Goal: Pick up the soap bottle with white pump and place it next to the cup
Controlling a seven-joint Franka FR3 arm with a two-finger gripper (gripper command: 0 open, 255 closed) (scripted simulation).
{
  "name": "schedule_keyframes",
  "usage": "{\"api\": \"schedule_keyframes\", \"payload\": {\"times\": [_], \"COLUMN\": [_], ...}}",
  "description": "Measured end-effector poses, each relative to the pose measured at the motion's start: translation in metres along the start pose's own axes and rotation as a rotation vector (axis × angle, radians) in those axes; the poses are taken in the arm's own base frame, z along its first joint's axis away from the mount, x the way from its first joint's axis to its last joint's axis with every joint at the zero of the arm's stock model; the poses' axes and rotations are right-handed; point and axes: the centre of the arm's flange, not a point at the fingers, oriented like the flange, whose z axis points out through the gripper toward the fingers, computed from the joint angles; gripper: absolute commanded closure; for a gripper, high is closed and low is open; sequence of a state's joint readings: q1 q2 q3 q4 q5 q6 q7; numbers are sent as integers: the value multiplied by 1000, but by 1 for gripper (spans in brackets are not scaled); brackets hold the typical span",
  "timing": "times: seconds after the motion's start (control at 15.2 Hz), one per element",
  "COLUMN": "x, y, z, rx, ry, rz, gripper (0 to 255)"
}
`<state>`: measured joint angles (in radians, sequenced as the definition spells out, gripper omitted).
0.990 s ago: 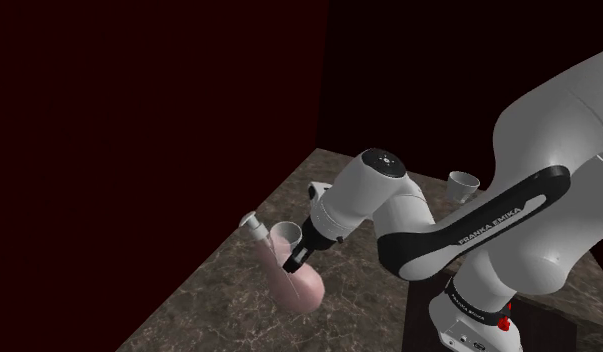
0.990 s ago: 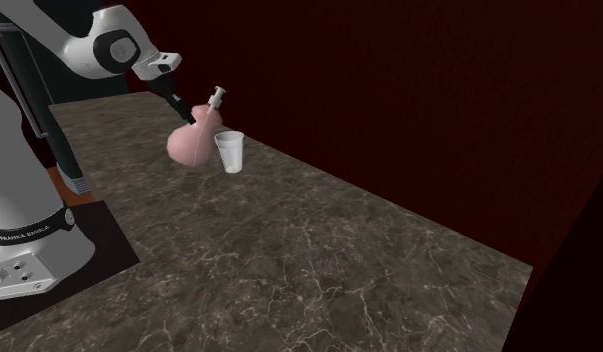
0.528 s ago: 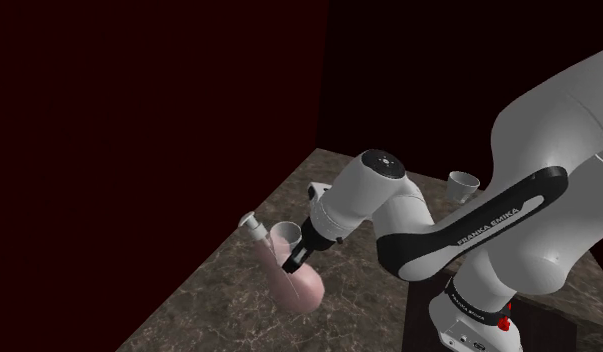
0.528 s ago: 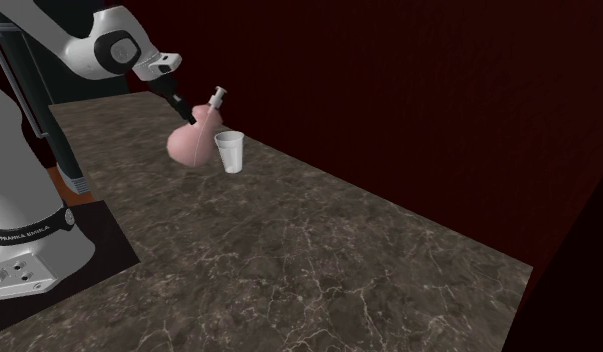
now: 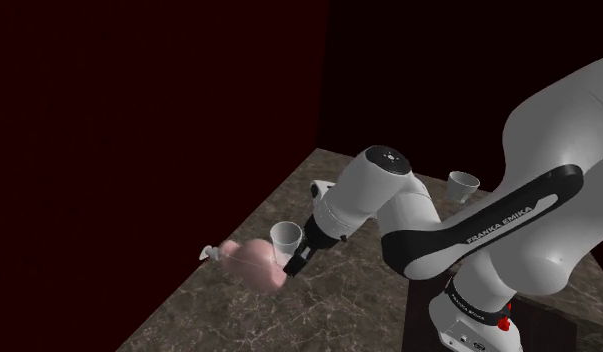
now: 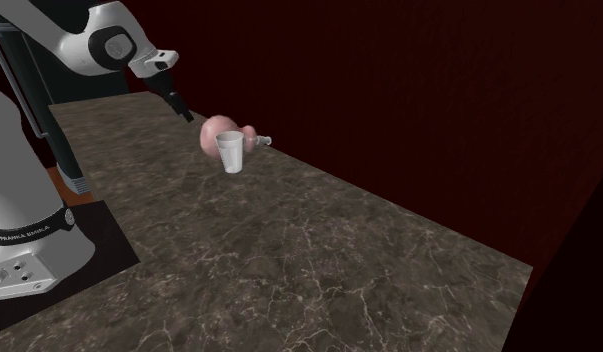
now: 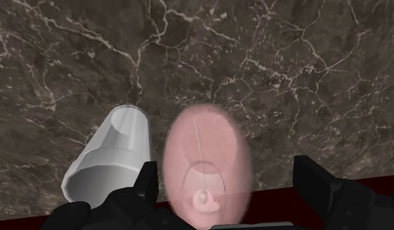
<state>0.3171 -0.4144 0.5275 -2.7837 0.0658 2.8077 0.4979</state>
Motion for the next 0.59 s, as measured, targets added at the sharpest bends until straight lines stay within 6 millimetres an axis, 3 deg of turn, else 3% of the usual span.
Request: {"api": "schedule_keyframes", "payload": {"times": [0.2,0.59], "x": [0,0], "y": [1,1], "z": [-31,-36], "rx": [1,1], "ry": [0,-2], "rz": [0,1], "gripper": [0,0]}}
